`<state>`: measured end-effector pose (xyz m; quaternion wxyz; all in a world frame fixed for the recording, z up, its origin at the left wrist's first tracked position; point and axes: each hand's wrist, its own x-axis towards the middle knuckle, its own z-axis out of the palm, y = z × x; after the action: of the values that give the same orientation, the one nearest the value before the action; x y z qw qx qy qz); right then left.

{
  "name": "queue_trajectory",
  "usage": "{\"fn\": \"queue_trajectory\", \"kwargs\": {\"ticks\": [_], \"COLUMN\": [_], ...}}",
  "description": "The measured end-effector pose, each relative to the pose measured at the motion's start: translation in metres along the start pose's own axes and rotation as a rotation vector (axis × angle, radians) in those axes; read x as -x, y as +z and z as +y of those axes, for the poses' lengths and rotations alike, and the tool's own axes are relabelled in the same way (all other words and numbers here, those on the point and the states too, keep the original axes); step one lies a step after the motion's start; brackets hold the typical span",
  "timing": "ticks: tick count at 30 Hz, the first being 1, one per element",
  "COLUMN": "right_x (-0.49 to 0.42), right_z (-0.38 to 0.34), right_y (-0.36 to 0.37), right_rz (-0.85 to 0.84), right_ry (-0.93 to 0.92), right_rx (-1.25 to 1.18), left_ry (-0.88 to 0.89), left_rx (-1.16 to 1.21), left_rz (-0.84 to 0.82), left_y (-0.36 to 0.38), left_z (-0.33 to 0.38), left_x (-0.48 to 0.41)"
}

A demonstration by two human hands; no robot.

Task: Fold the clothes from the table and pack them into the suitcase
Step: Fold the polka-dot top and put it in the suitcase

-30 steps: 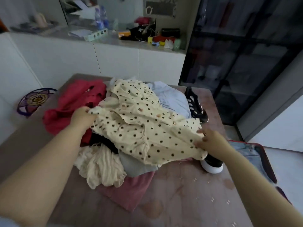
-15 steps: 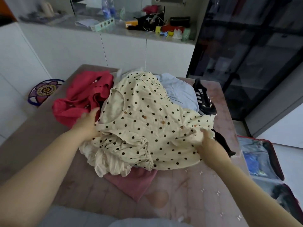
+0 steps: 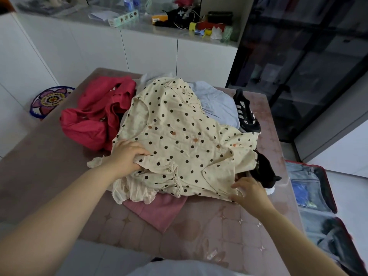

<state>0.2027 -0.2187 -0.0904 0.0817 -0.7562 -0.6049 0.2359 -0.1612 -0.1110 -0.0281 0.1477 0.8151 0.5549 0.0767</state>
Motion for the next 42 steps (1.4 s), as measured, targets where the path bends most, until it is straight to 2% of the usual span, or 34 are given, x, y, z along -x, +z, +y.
{"fn": "queue_trajectory", "kwargs": {"ticks": [5, 8, 10, 11, 13, 17, 19, 22, 24, 26, 28, 30, 33, 35, 38, 42], "right_x": [-0.002, -0.002, -0.004, -0.004, -0.006, 0.001, 0.005, 0.006, 0.004, 0.002, 0.009, 0.017, 0.030, 0.039, 0.041, 0.029], "right_z": [-0.004, -0.010, -0.010, -0.011, -0.014, -0.023, -0.018, -0.001, 0.008, 0.013, 0.011, 0.011, 0.016, 0.017, 0.014, 0.019], "right_y": [-0.006, 0.004, 0.015, 0.019, 0.018, -0.025, -0.053, -0.089, -0.095, -0.082, -0.065, -0.044, -0.010, 0.013, 0.035, 0.045], "right_rz": [0.139, -0.027, -0.136, -0.131, -0.042, 0.048, -0.008, -0.224, -0.242, 0.021, 0.270, 0.352, 0.301, 0.157, -0.149, -0.195], "right_ry": [0.036, 0.167, 0.179, 0.149, 0.078, 0.092, 0.116, 0.159, 0.206, 0.245, 0.195, 0.078, -0.215, -0.411, -0.418, -0.425], "right_rx": [-0.168, -0.070, 0.123, 0.151, -0.004, -0.594, -0.700, -0.760, -0.590, -0.372, -0.344, -0.293, -0.161, -0.039, 0.112, 0.212], "left_ry": [0.081, 0.083, 0.063, 0.056, 0.036, -0.063, -0.119, -0.189, -0.219, -0.226, -0.241, -0.233, -0.179, -0.165, -0.155, -0.131], "left_rx": [0.042, 0.091, 0.175, 0.223, 0.306, 0.363, 0.391, 0.420, 0.371, 0.262, 0.231, 0.254, 0.258, 0.269, 0.255, 0.241], "left_rz": [-0.049, 0.033, 0.072, 0.083, 0.094, 0.034, 0.001, -0.038, -0.086, -0.089, -0.032, 0.031, 0.056, 0.042, 0.067, 0.158], "left_y": [0.003, 0.011, 0.013, 0.013, 0.009, -0.004, -0.006, -0.005, 0.001, 0.007, 0.011, 0.014, 0.019, 0.024, 0.031, 0.037], "left_z": [0.006, 0.015, 0.016, 0.016, 0.014, 0.006, 0.001, 0.004, 0.008, 0.010, 0.008, 0.007, 0.012, 0.015, 0.021, 0.024], "left_x": [0.008, 0.009, 0.010, 0.011, 0.015, 0.025, 0.030, 0.033, 0.033, 0.033, 0.035, 0.038, 0.041, 0.042, 0.041, 0.038]}}
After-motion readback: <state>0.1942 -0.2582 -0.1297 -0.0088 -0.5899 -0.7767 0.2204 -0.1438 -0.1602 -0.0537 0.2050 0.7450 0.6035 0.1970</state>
